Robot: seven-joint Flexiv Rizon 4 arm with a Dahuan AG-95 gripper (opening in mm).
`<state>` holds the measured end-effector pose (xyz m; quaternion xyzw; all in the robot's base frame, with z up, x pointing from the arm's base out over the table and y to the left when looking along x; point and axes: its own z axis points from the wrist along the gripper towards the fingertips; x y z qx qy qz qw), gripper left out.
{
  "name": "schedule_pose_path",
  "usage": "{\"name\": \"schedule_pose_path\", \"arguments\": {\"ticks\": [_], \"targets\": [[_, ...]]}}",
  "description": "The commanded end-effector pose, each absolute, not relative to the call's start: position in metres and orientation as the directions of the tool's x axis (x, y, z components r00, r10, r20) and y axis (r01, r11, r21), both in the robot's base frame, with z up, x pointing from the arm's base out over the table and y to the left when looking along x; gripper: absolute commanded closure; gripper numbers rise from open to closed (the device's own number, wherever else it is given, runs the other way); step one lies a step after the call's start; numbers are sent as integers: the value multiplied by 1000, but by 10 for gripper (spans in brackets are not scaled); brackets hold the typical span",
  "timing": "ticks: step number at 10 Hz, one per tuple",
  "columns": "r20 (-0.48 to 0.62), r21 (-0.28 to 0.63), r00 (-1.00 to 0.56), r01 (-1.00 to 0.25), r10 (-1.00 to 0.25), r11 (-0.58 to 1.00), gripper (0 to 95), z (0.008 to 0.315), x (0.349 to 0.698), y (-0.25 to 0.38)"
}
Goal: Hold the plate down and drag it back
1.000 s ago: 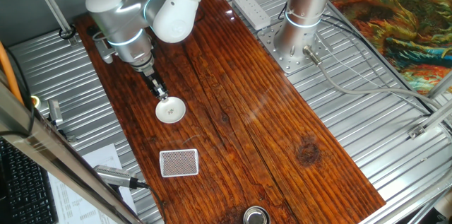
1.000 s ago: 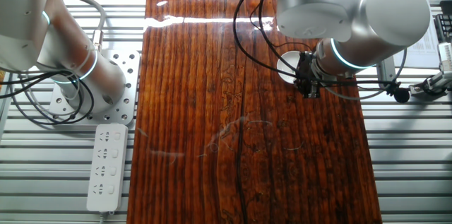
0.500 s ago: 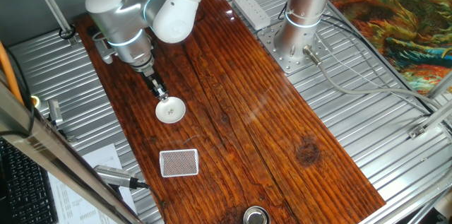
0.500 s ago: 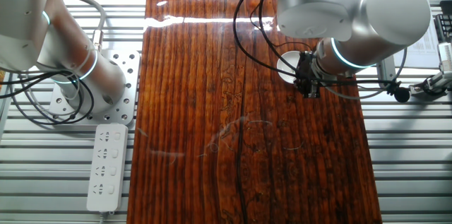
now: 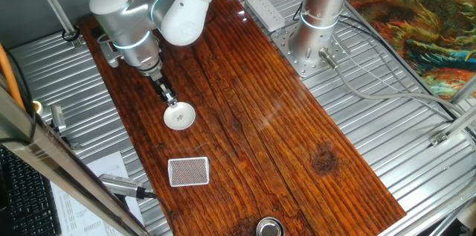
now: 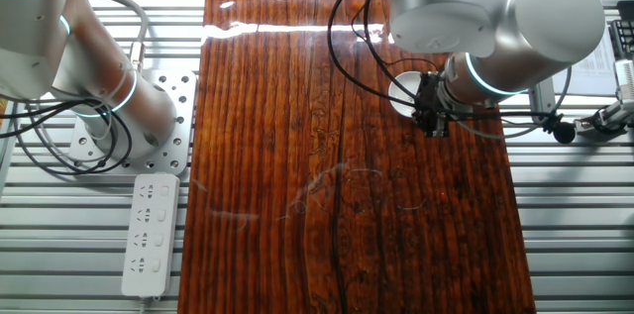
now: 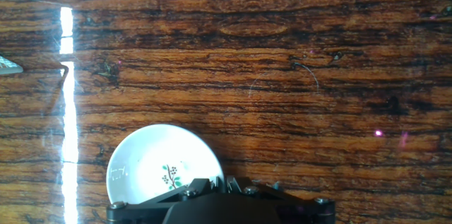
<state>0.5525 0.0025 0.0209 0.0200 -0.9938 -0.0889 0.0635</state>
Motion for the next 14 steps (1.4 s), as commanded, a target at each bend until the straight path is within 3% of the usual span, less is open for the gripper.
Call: {"name": "schedule_pose_path", "arguments": {"ticks": [1, 14], "targets": [[123, 178, -991, -27, -49, 984, 950, 21, 553, 2], [128, 172, -990, -35, -57, 984, 950, 22, 553, -3]]}}
